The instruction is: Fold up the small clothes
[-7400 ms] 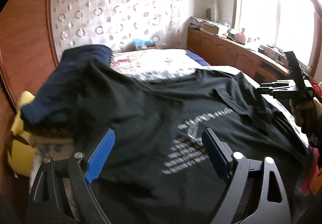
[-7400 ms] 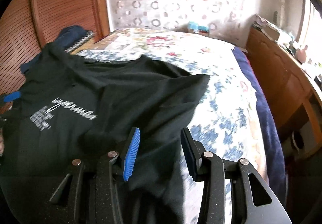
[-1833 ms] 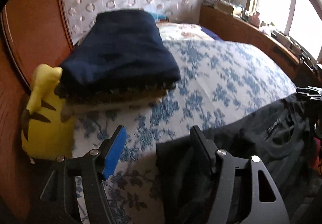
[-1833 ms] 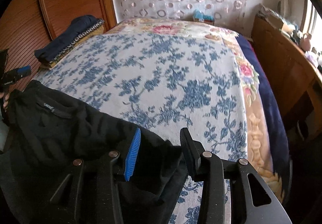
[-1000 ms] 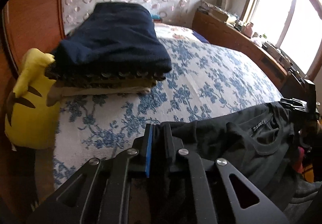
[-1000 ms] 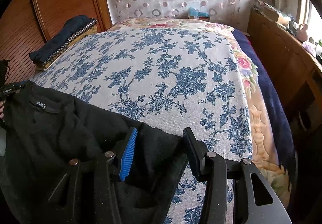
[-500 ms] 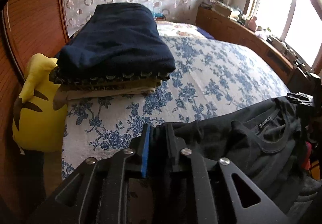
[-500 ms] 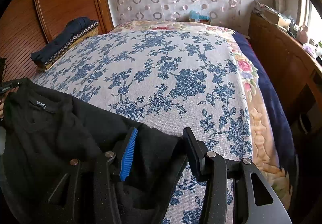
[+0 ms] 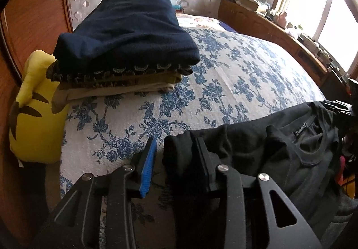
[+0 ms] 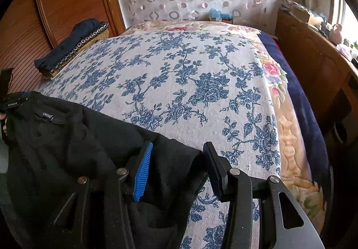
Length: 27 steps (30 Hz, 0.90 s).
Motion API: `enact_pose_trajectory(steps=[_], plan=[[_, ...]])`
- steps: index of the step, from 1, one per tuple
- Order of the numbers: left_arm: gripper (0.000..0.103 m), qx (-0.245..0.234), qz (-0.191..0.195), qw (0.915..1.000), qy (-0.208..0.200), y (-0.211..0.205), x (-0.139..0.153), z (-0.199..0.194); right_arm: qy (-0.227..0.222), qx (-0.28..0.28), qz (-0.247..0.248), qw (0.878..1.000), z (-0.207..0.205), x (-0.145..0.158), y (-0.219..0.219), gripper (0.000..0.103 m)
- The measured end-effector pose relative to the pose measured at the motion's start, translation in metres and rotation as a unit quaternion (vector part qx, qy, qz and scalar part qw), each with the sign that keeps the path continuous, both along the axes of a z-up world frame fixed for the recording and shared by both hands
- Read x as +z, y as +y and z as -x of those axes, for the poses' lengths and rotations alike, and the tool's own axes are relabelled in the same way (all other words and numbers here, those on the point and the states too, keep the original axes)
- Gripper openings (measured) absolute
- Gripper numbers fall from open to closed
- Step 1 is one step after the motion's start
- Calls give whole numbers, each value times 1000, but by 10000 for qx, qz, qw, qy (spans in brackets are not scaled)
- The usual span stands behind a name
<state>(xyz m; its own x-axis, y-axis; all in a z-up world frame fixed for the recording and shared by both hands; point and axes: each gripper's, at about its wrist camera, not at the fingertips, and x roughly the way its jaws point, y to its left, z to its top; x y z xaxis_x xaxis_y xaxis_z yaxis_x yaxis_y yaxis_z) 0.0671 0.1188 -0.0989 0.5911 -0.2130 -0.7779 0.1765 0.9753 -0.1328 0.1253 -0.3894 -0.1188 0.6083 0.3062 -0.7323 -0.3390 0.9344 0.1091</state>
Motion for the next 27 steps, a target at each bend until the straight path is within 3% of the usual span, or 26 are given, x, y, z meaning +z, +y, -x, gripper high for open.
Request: enact_pose_trajectory(steps=[2, 4, 7, 13, 19, 26, 27], plan=[[21, -142, 136, 9998, 33, -3, -1, 3, 63, 152, -101, 9998, 1, 1, 1, 26], [14, -149, 91, 9998, 1, -6, 2, 7, -40, 295, -161, 9994, 3, 2, 3, 17], [11, -141, -6, 9995, -287, -13, 16, 22, -131, 363, -141, 9992, 12, 6, 6, 13], [11, -54, 492, 9904, -1290, -15, 83, 76, -658, 399, -539, 9956, 48, 47, -3, 12], [11, 9, 536, 9743, -2189, -16, 153, 114, -1541, 554, -626, 9845, 97, 120, -5, 11], [10, 90, 527, 9420, -3314, -2, 238, 139, -2449, 659, -789, 9641, 135, 205, -11, 11], [10, 99, 526, 9370, -3453, -1, 249, 141, -2399, 631, -705, 9662, 140, 217, -11, 11]])
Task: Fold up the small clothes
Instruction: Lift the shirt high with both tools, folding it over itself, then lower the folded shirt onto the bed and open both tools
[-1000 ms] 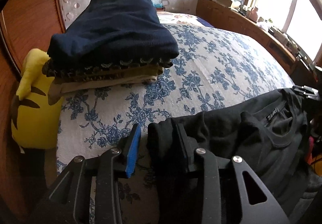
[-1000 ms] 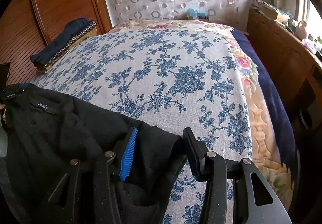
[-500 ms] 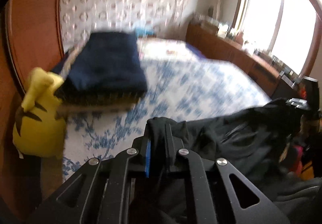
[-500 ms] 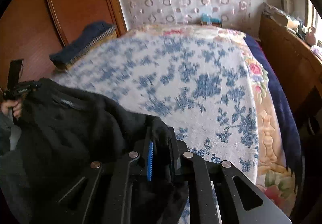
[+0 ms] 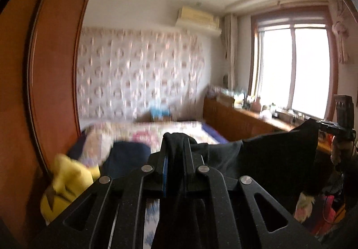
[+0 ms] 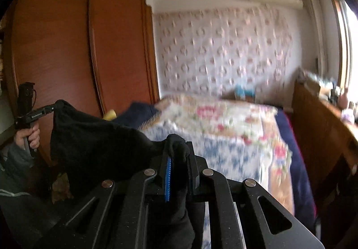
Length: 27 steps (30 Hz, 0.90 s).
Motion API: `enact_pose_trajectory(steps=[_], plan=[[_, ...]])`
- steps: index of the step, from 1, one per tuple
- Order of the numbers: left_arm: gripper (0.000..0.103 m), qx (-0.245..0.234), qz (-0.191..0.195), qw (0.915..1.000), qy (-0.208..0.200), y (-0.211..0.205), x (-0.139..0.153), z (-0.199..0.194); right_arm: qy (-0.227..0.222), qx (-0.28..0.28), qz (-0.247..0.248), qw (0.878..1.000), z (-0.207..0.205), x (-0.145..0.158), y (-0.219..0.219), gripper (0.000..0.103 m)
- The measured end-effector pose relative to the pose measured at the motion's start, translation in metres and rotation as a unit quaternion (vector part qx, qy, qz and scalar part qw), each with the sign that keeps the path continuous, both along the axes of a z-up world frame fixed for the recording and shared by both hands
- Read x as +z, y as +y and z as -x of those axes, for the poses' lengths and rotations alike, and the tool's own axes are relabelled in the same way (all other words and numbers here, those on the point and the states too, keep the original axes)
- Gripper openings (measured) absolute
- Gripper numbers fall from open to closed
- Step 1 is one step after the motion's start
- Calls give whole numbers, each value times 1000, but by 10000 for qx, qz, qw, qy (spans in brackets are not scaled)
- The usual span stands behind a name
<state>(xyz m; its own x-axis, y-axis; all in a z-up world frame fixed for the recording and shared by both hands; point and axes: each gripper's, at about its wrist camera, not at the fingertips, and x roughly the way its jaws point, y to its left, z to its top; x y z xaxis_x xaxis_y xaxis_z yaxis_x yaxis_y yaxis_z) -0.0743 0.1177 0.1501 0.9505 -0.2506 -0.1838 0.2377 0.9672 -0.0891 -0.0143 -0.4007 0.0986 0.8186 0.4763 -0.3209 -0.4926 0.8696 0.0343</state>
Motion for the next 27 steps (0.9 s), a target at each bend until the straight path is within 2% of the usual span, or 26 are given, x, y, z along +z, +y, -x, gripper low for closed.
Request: enact_pose_trajectory(steps=[6, 14, 18, 24, 27], plan=[[10, 99, -28, 9980, -619, 9, 45, 6, -693, -5, 29, 9976, 30, 64, -3, 10], [10, 334, -93, 9918, -1233, 22, 93, 18, -1295, -286, 172, 9910, 61, 121, -13, 10], [10, 349, -172, 9903, -1337, 20, 98, 15, -1483, -479, 332, 9872, 73, 131, -11, 10], [10, 258, -161, 9907, -1328, 13, 96, 7, -1469, -674, 575, 9852, 79, 103, 27, 10], [10, 219, -149, 9913, -1291, 7, 97, 3, -1371, -756, 668, 9854, 89, 105, 38, 10]])
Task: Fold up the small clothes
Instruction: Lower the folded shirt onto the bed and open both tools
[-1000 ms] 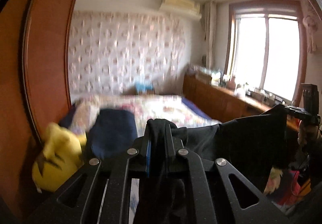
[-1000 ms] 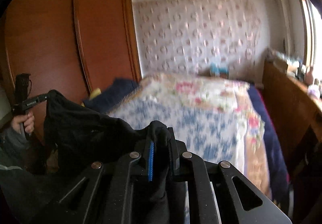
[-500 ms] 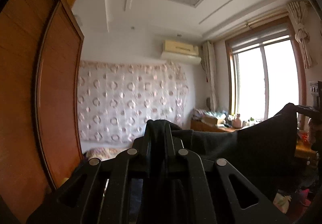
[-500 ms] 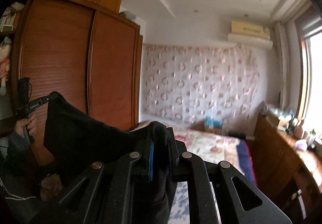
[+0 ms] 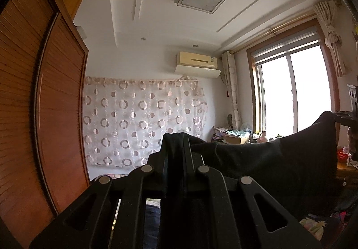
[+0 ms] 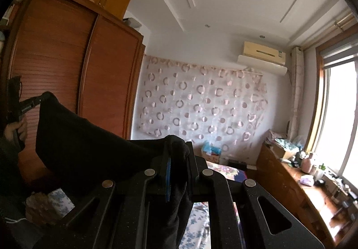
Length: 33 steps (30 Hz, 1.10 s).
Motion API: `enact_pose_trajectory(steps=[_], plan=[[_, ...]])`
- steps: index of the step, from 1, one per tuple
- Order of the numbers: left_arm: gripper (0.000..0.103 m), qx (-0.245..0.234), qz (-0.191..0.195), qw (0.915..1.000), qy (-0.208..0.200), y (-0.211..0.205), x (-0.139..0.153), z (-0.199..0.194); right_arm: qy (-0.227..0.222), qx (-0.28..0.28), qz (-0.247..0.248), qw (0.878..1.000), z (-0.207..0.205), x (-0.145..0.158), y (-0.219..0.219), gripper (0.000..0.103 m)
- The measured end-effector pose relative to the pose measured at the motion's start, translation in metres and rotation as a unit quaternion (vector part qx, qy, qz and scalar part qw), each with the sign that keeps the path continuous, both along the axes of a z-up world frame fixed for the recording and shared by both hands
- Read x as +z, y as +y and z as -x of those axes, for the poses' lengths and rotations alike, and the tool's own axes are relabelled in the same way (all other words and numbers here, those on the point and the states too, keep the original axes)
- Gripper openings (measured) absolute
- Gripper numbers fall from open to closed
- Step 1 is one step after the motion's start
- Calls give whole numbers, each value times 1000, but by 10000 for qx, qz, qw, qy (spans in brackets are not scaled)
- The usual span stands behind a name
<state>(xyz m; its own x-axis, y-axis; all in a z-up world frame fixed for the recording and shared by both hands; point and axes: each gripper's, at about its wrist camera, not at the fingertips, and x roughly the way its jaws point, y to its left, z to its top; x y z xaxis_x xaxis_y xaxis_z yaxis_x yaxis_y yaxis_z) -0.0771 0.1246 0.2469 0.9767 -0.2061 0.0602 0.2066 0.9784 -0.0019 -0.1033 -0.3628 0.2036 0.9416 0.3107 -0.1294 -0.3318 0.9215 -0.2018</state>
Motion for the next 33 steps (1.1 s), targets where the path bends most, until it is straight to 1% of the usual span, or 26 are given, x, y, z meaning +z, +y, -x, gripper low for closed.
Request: enact_pose_trajectory(steps=[2, 5, 8, 10, 11, 14, 16, 18, 20, 23, 25, 28, 33], plan=[[10, -4, -3, 10000, 35, -2, 0, -6, 24, -49, 14, 10000, 6, 6, 2, 10], [10, -14, -42, 9998, 172, -9, -4, -22, 57, -152, 16, 9999, 8, 20, -8, 10], [10, 63, -141, 9991, 402, -17, -18, -51, 218, -229, 18, 9995, -10, 19, -7, 10], [10, 100, -186, 9978, 623, -21, -33, -76, 411, -305, 98, 9986, -30, 11, -3, 10], [10, 133, -211, 9964, 806, -23, -46, -99, 506, -355, 135, 9980, -44, 6, -2, 10], [10, 192, -327, 9922, 1187, -29, -85, -156, 921, -375, 167, 9949, -95, -24, 2, 10], [10, 299, -422, 9868, 1534, -35, -113, -197, 1186, -391, 175, 9920, -135, -52, 4, 10], [10, 300, -448, 9812, 1854, -40, -142, -236, 1450, -424, 190, 9883, -178, -84, 7, 10], [10, 313, -558, 9755, 2104, -48, -163, -268, 1706, -486, 166, 9840, -217, -113, 9, 10], [10, 348, -703, 9680, 2385, -57, -180, -298, 2029, -624, 151, 9771, -270, -147, 14, 10], [10, 366, -761, 9631, 2557, -62, -191, -316, 2202, -668, 109, 9731, -300, -158, 17, 11], [10, 370, -771, 9583, 2725, -64, -199, -335, 2432, -766, 51, 9669, -341, -167, 19, 11], [10, 328, -858, 9485, 3031, -66, -215, -360, 2726, -844, -21, 9584, -391, -158, 14, 11]])
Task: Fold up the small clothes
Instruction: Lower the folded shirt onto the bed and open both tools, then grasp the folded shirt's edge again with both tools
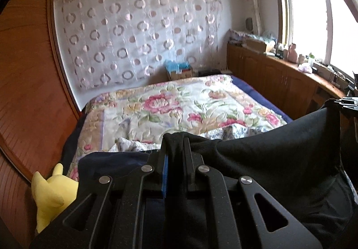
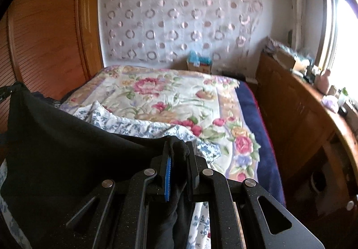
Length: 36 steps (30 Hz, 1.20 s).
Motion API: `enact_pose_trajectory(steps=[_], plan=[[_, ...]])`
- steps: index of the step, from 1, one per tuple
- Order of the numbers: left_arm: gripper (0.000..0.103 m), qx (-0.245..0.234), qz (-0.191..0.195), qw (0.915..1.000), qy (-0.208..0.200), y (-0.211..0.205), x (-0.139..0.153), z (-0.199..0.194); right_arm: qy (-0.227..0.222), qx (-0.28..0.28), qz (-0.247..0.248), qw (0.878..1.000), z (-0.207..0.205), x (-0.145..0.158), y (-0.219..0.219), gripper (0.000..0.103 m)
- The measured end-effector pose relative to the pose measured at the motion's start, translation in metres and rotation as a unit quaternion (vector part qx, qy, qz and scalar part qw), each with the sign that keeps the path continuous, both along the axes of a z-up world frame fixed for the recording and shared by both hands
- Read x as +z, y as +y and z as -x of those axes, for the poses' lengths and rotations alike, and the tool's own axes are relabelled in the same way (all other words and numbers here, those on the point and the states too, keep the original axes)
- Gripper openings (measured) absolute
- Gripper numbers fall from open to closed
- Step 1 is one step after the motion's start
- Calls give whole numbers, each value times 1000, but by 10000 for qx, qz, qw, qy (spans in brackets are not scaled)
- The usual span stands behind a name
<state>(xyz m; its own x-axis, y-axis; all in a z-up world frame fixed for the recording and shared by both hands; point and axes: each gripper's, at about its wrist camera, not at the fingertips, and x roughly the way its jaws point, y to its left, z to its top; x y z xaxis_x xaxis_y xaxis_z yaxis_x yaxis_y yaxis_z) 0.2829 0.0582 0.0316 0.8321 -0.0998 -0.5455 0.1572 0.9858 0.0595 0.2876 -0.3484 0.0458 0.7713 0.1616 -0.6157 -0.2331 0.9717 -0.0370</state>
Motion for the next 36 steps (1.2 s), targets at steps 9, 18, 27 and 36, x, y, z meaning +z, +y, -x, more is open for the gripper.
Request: enact_pose_trajectory(steps=[9, 18, 27, 36], plan=[[15, -94, -139, 9990, 403, -2, -20, -33, 343, -47, 23, 9994, -23, -25, -7, 11], [58, -298, -104, 9983, 493, 2, -25, 5, 330, -257, 34, 9991, -7, -34, -17, 49], [69, -221, 107, 9982, 553, -1, -42, 58, 694, -246, -256, 9970, 79, -58, -34, 49], [69, -261, 309, 9955, 858, -13, -64, 86, 1106, -363, -491, 9920, 129, -63, -54, 49]])
